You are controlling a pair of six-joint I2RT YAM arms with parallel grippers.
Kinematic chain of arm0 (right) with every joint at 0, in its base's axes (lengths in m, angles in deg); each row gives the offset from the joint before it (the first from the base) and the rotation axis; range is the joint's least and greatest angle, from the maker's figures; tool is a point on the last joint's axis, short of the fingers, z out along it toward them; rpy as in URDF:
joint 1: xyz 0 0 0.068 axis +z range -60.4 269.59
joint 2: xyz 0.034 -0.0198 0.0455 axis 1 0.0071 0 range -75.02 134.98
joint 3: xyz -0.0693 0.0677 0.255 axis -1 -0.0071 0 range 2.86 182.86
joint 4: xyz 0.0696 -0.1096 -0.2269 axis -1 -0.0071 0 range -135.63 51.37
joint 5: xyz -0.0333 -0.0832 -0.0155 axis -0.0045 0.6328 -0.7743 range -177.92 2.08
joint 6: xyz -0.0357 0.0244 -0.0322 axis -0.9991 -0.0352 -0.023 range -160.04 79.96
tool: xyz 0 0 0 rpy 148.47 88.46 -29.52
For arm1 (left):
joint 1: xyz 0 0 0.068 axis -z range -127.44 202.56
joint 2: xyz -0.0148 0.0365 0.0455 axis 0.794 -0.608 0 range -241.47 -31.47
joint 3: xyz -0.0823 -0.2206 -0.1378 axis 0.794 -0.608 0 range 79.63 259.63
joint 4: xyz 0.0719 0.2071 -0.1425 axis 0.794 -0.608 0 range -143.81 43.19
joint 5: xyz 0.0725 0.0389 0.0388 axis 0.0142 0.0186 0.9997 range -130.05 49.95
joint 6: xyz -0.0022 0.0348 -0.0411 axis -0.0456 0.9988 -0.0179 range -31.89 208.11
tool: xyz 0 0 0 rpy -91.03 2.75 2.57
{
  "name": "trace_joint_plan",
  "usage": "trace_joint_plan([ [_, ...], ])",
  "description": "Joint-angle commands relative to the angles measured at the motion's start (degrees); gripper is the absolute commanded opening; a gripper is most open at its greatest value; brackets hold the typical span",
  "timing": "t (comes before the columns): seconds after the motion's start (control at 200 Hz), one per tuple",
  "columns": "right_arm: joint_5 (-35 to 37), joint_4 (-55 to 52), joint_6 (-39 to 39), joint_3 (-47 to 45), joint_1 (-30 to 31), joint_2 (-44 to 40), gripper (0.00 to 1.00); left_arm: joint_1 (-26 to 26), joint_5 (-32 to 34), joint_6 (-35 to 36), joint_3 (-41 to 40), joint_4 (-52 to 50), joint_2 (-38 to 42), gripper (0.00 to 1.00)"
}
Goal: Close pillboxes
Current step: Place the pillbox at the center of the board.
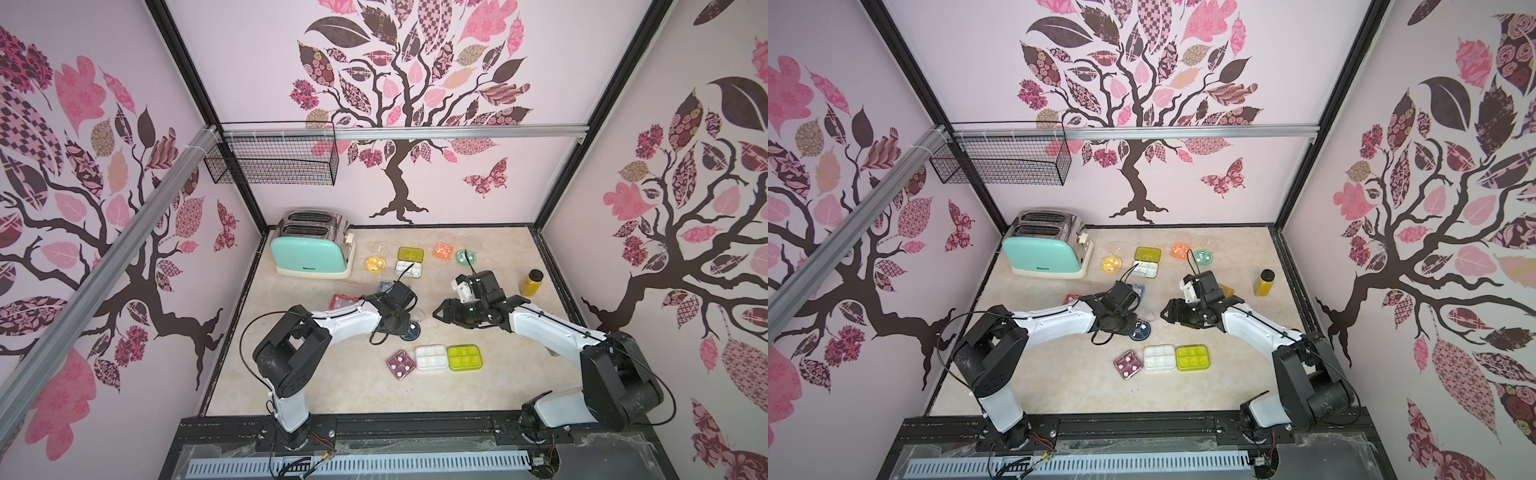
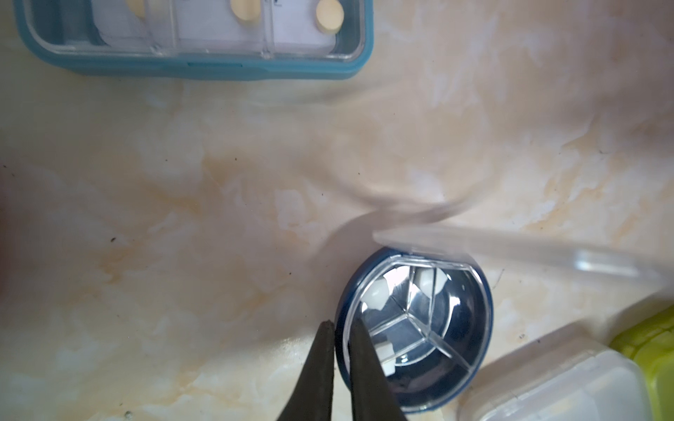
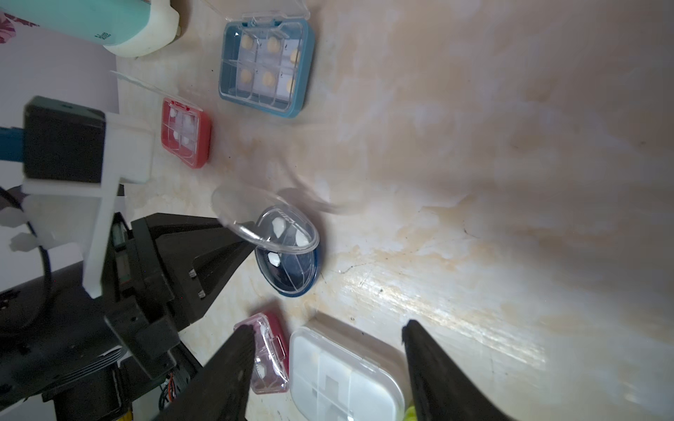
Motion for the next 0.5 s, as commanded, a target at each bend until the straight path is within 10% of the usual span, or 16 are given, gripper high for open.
trace_joint_plan([
  [0.0,-2.58,2.16,2.55,2.06,0.33,1.65,0.66,0.2,-0.29,-0.32,-0.69,1.61,1.03,0.15],
  [0.495,-1.31,-0.26,-0.39,10.7,0.85,7.61,0.65,0.21,-2.97,-8.15,-16.71,6.27,17.03,0.25],
])
